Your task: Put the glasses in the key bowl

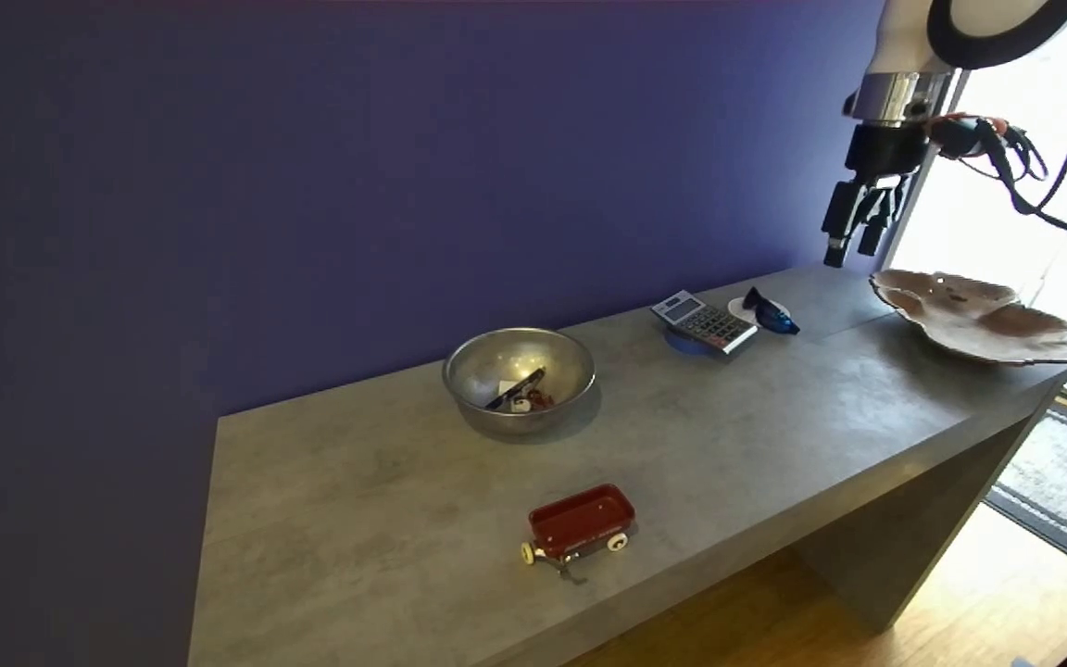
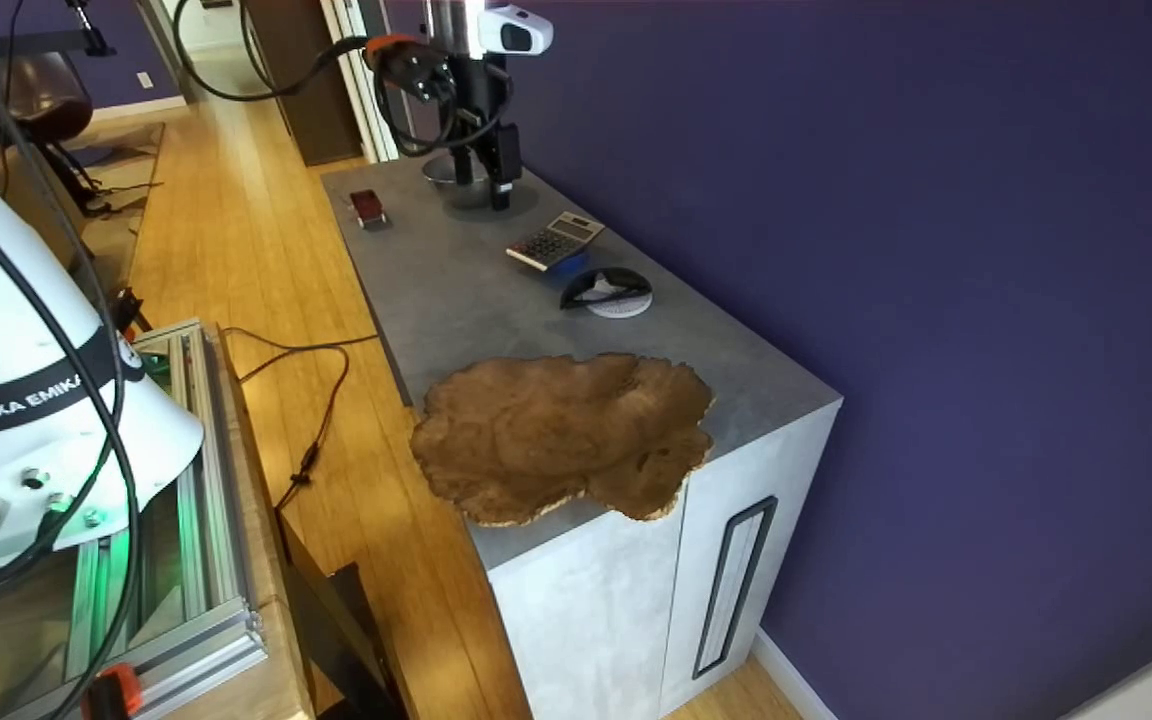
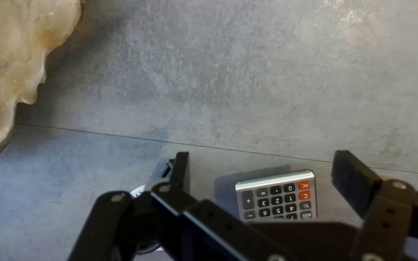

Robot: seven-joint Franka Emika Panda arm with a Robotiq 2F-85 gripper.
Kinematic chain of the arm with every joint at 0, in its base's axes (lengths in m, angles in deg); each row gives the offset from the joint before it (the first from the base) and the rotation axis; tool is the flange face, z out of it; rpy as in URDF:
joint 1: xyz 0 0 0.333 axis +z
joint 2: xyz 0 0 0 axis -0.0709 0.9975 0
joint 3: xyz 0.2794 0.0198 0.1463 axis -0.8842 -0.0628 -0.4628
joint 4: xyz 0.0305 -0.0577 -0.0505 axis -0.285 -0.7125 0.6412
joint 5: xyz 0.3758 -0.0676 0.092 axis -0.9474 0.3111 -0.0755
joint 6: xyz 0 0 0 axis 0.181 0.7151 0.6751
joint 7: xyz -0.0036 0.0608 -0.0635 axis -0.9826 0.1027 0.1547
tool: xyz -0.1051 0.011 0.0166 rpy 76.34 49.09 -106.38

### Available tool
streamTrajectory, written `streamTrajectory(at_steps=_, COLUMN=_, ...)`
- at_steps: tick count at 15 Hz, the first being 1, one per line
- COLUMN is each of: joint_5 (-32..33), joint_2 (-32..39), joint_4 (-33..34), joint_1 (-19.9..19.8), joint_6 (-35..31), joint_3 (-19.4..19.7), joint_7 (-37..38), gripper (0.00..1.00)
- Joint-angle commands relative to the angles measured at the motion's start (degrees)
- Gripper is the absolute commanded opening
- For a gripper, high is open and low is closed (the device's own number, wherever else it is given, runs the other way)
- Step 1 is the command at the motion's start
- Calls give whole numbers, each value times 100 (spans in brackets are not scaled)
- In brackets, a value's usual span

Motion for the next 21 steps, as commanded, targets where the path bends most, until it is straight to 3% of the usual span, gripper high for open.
streamTrajectory(at_steps=1, joint_5=3, joint_2=-15, joint_4=22, joint_1=-42, joint_6=12, joint_3=-43, joint_7=3, gripper=100)
streamTrajectory(at_steps=4, joint_5=0, joint_2=-223, joint_4=16, joint_1=-39, joint_6=43, joint_3=-42, joint_7=1, gripper=100)
streamTrajectory(at_steps=6, joint_5=-212, joint_2=197, joint_4=104, joint_1=-71, joint_6=-669, joint_3=-10, joint_7=125, gripper=100)
streamTrajectory(at_steps=10, joint_5=-1476, joint_2=1241, joint_4=429, joint_1=-288, joint_6=-1766, joint_3=-78, joint_7=-555, gripper=100)
streamTrajectory(at_steps=13, joint_5=-2513, joint_2=2094, joint_4=956, joint_1=-922, joint_6=-2414, joint_3=-594, joint_7=-1417, gripper=100)
streamTrajectory(at_steps=15, joint_5=-3028, joint_2=2529, joint_4=1417, joint_1=-1372, joint_6=-2500, joint_3=-976, joint_7=-2066, gripper=100)
streamTrajectory(at_steps=17, joint_5=-2872, joint_2=2891, joint_4=1756, joint_1=-1535, joint_6=-2413, joint_3=-1001, joint_7=-2241, gripper=100)
streamTrajectory(at_steps=18, joint_5=-2543, joint_2=2513, joint_4=1313, joint_1=-1504, joint_6=-2498, joint_3=-1006, joint_7=-1812, gripper=100)
streamTrajectory(at_steps=21, joint_5=-2472, joint_2=2681, joint_4=1432, joint_1=-1609, joint_6=-2502, joint_3=-1042, joint_7=-1828, gripper=100)
